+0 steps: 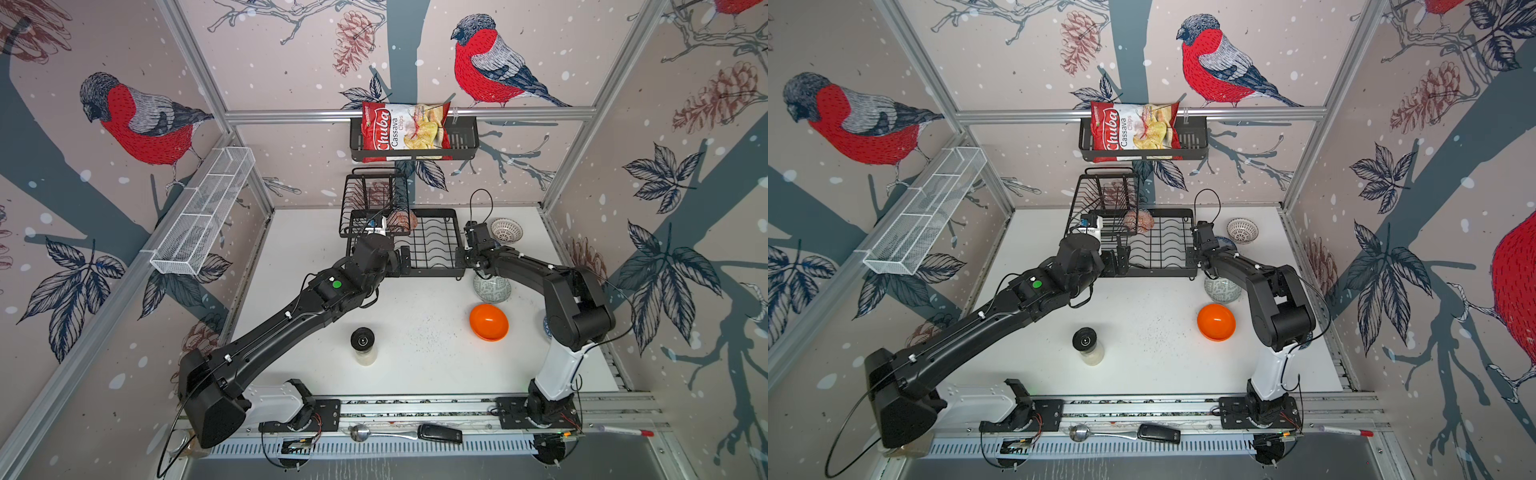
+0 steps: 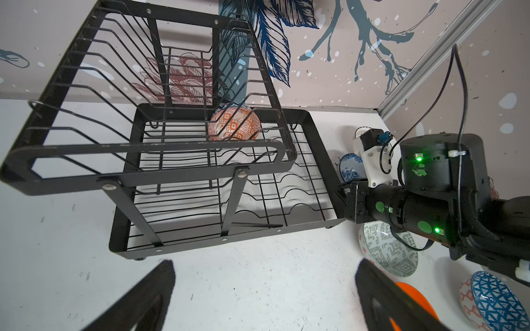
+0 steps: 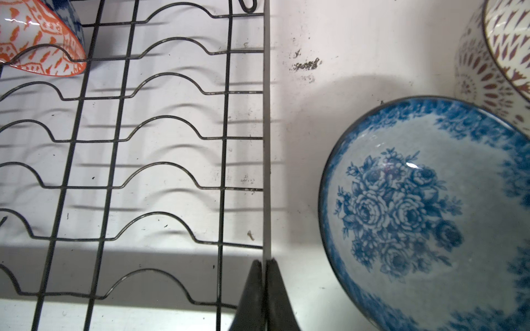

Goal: Load the bowls into the dish rack
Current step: 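Move the right gripper toward the green-patterned bowl while the left arm shifts, then lower the right gripper onto the green-patterned bowl rim and close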

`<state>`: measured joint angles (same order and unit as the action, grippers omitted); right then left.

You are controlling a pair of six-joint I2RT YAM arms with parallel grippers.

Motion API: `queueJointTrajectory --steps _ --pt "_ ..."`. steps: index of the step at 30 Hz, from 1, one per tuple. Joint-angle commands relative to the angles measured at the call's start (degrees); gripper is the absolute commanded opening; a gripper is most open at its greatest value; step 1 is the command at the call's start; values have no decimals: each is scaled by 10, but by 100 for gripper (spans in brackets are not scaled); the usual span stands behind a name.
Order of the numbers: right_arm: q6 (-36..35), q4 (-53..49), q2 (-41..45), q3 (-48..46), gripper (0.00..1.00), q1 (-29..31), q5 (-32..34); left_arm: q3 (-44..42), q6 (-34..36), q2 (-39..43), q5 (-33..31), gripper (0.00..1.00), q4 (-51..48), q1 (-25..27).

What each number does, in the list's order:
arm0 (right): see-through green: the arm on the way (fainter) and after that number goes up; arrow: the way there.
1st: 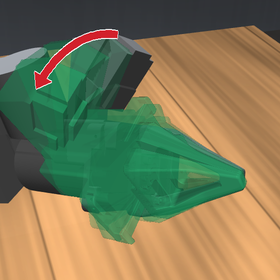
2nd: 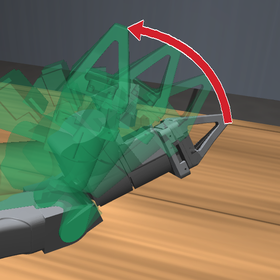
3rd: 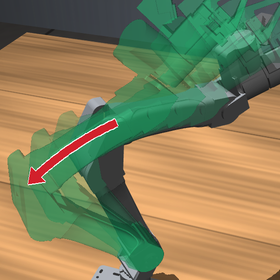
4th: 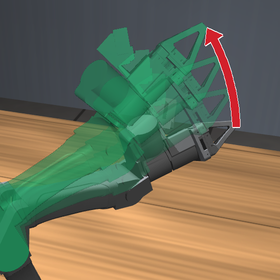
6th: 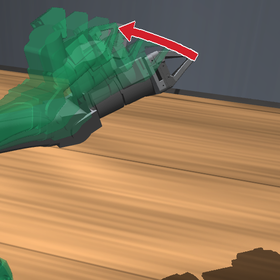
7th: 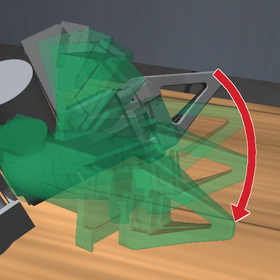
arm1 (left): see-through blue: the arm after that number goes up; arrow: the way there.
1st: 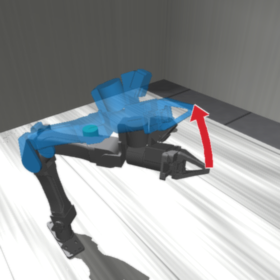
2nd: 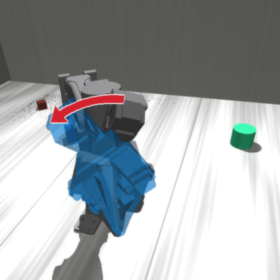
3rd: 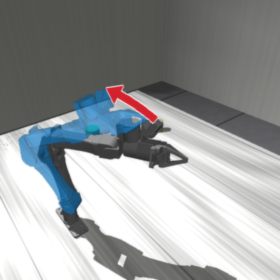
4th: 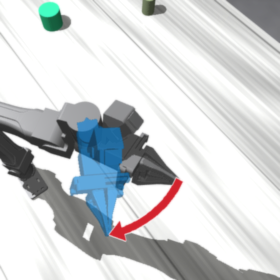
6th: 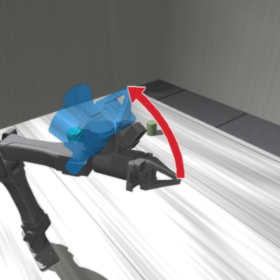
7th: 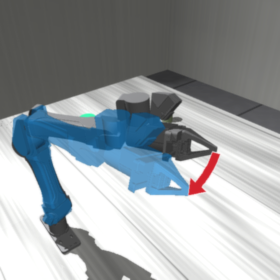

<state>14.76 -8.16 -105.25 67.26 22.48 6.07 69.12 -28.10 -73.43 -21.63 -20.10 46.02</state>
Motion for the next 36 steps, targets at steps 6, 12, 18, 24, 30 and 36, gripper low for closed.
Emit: queueJointTrajectory --steps 6,12,18,24,30,36 --pt "-14 17 -16 40 14 1 -32 2 -7 -10 17 98 9 1" --pt "7 13 5 38 35 0 -31 2 -9 -8 35 98 5 1" --pt "50 -8 67 18 55 -7 -21 -11 -18 5 57 98 20 4" --pt "84 -31 149 -37 69 -8 8 -9 -1 11 32 98 15 26" --pt "118 -54 225 -122 79 -16 26 -9 15 2 39 98 45 68" --pt "149 -84 331 -212 79 -18 39 -23 17 -30 31 98 80 122"
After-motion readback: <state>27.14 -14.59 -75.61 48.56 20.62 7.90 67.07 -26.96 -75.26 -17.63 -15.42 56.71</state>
